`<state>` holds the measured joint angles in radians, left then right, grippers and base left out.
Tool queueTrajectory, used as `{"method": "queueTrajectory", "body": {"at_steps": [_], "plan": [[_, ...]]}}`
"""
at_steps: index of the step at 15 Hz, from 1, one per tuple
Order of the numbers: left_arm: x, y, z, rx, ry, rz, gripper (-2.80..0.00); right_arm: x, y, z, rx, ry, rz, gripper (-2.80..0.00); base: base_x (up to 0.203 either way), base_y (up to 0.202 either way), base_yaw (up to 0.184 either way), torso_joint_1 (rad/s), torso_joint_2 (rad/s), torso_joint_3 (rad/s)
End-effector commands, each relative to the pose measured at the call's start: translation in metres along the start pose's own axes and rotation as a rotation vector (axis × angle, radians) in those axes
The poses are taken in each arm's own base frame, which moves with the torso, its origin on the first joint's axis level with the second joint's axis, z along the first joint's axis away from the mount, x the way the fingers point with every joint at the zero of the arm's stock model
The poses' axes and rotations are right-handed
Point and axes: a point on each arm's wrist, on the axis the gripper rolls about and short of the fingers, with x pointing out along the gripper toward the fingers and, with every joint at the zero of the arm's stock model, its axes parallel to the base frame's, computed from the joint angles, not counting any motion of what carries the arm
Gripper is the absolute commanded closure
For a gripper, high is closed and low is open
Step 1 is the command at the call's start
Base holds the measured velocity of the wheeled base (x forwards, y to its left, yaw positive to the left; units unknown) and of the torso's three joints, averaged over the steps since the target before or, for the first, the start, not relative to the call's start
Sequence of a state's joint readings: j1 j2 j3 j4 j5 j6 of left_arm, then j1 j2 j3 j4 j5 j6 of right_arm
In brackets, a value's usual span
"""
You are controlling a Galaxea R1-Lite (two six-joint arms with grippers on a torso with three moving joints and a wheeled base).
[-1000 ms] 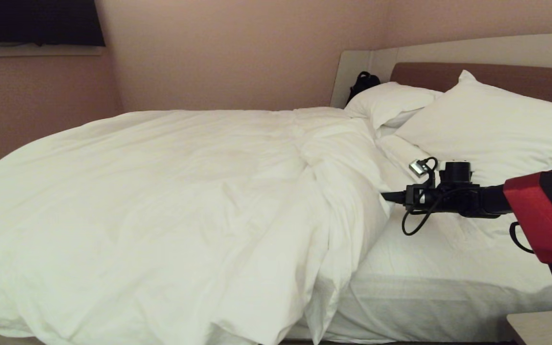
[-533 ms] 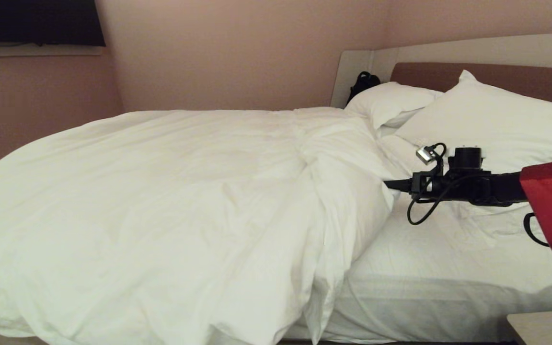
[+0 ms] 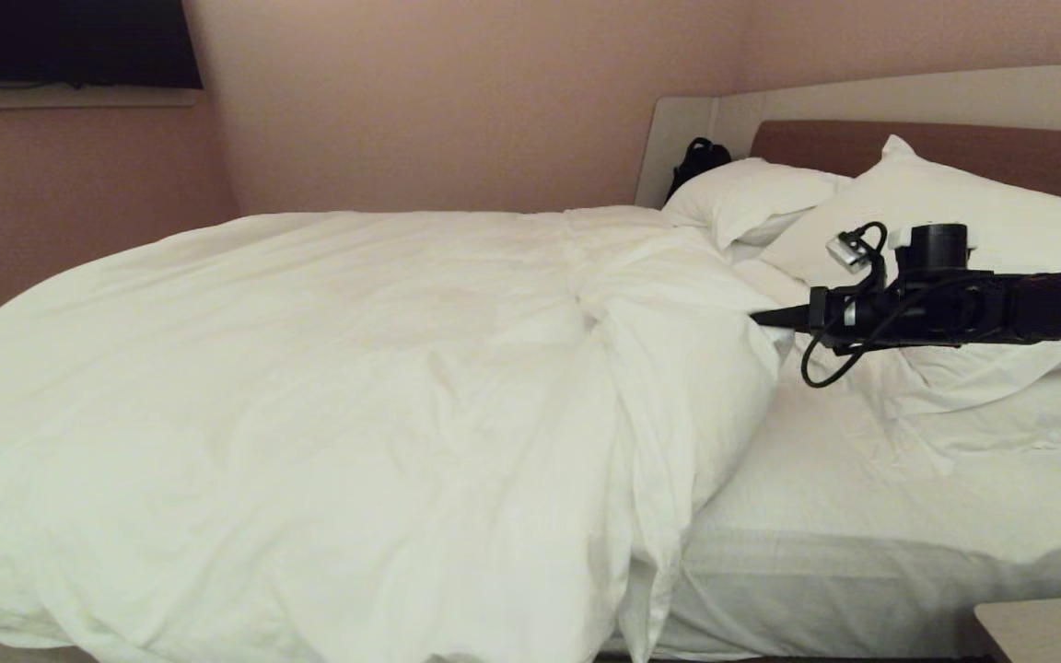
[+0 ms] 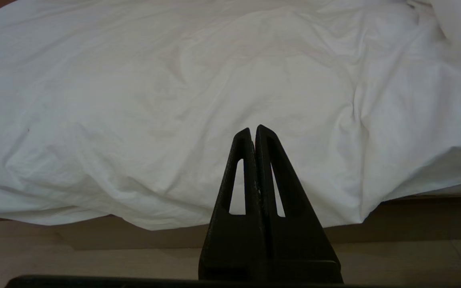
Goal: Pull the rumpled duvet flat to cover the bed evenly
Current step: Flatten the corners of the folded blanket
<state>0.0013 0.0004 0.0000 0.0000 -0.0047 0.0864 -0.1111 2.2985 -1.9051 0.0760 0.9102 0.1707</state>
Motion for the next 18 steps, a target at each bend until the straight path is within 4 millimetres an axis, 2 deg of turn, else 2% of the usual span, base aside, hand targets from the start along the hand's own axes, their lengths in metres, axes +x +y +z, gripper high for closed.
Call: {"method": "queueTrajectory", "body": {"at_steps": [1,3,6,10,13,18], "plan": [[0.000,0.000,0.000,0.001,0.000,0.000,0.00,-0.014,0.008,0.007,0.020,-0.050,-0.443,0.00,0.000,0.000,0.000,0.000,0.00,0.000],[0.000,0.000,0.000,0.001,0.001,0.000,0.00,-0.021,0.015,0.014,-0.004,-0.088,-0.579,0.00,0.000,0.000,0.000,0.000,0.00,0.000],[0.000,0.000,0.000,0.001,0.001,0.000,0.00,-0.028,0.029,0.021,-0.047,-0.118,-0.656,0.00,0.000,0.000,0.000,0.000,0.00,0.000],[0.000,0.000,0.000,0.001,-0.002,0.002,0.00,-0.036,0.040,0.026,-0.058,-0.134,-0.656,0.00,0.000,0.000,0.000,0.000,0.00,0.000],[0.000,0.000,0.000,0.001,0.000,0.000,0.00,-0.049,0.058,0.032,-0.071,-0.163,-0.650,0.00,0.000,0.000,0.000,0.000,0.00,0.000],[0.000,0.000,0.000,0.001,0.000,0.000,0.00,-0.055,0.081,0.034,-0.085,-0.176,-0.626,0.00,0.000,0.000,0.000,0.000,0.00,0.000]]}}
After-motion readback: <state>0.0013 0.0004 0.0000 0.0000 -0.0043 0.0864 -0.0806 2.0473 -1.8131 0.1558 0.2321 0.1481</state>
